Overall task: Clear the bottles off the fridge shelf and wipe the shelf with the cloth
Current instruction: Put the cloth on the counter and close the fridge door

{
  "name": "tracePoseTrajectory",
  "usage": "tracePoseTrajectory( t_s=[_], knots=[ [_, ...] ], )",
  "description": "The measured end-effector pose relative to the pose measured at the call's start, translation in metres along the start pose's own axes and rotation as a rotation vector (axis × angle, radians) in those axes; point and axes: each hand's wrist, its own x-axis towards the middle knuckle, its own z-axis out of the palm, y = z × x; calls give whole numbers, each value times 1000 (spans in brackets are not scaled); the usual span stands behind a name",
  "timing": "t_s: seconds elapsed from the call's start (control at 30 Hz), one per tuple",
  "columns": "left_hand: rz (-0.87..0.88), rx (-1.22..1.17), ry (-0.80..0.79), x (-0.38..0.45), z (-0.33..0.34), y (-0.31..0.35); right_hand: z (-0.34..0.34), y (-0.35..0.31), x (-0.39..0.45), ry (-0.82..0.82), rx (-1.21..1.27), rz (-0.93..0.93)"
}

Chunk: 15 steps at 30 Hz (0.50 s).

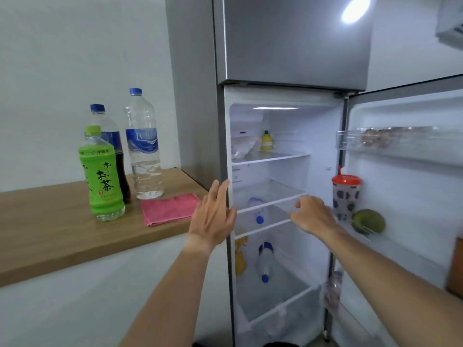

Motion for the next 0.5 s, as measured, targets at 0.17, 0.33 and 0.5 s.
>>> tracePoseTrajectory(
  t_s=[0.17,0.33,0.5],
  knots=[
    [-16,84,-1,-2,35,16,-24,106,-17,27,-356,175],
    [-39,301,3,-2,54,24,-26,170,-40,-46,-459,344],
    [-48,303,-21,-4,58,27,-9,173,-58,-82,-398,404]
  ],
)
